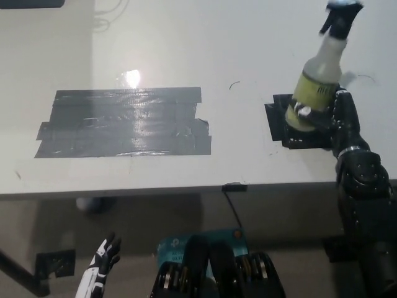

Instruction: A spray bottle is kept on the black marked spot on the table infront of the robot and the robot extends its right arm to pick it up and hands it to a person

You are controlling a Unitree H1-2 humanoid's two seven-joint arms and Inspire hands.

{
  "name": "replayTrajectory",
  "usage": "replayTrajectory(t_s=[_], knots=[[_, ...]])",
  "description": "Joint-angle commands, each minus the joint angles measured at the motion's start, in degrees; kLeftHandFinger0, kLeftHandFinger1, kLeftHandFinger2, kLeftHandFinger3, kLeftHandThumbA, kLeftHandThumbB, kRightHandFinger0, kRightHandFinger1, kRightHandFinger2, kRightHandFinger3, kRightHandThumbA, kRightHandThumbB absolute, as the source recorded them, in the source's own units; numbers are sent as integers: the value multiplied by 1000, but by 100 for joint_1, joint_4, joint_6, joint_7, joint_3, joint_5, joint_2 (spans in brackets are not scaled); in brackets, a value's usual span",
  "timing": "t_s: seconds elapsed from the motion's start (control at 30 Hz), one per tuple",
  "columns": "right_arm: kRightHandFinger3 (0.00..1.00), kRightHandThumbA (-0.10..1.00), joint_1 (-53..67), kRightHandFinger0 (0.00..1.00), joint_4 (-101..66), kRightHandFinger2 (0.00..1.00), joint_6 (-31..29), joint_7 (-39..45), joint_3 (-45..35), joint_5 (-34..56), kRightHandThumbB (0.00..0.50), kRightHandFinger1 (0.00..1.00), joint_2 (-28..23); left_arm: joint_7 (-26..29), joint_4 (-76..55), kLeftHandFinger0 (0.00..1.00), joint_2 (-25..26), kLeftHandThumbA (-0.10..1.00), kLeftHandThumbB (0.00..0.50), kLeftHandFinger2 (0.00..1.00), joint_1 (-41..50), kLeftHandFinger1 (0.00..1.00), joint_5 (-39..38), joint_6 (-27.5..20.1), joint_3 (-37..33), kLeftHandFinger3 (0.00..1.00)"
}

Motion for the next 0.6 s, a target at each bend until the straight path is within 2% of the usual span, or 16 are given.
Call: replayTrajectory(t_s=[0.0,0.03,0.07,0.1,0.17,0.2,0.23,0.27,0.3,0.37,0.4,0.57], knots=[[586,358,-546,236,-637,868,-942,-249,7,25,409,661,37,-28,-114,1000,67,1000,366,1000,-21,1000,62,-122,-14,1000],[730,223,-474,213,-722,781,-1069,-234,17,25,351,592,50,-25,-107,1000,69,1000,352,1000,4,1000,104,-159,-34,1000],[732,154,-436,227,-781,734,-1075,-221,5,58,331,561,71,-24,-100,1000,70,1000,347,1000,13,1000,118,-185,-40,1000],[502,81,-344,187,-903,616,-988,-237,5,52,285,475,98,-30,-101,1000,62,1000,348,1000,55,1000,121,-200,-54,1000],[133,-12,-254,117,-1020,555,-823,-289,20,-9,256,402,128,-29,-96,1000,53,1000,358,1000,74,1000,120,-208,-62,1000],[130,-80,-216,67,-1070,541,-745,-318,35,-51,220,346,148,-31,-84,1000,64,1000,365,1000,56,1000,111,-204,-58,1000],[182,-88,-179,55,-1131,546,-685,-334,55,-86,208,335,162,-36,-83,1000,76,1000,366,1000,46,1000,101,-191,-57,1000],[316,-100,-155,34,-1173,573,-644,-328,65,-86,189,338,174,-39,-69,1000,84,1000,369,1000,37,1000,85,-197,-51,1000],[387,-100,-99,32,-1286,594,-535,-287,102,-98,168,350,177,-38,-63,1000,79,1000,374,1000,38,1000,62,-175,-43,1000],[600,-100,-8,13,-1485,638,-388,-222,206,-181,154,354,158,-44,-77,1000,84,1000,368,1000,50,1000,77,-134,-51,1000],[659,-100,-13,16,-1626,670,-244,-129,271,-181,153,373,155,-49,-92,1000,94,1000,374,1000,1,1000,73,-100,-43,1000],[688,-100,69,7,-2386,697,489,257,748,-275,137,386,212,-28,-83,1000,105,1000,363,1000,-19,1000,127,-116,-46,1000]])
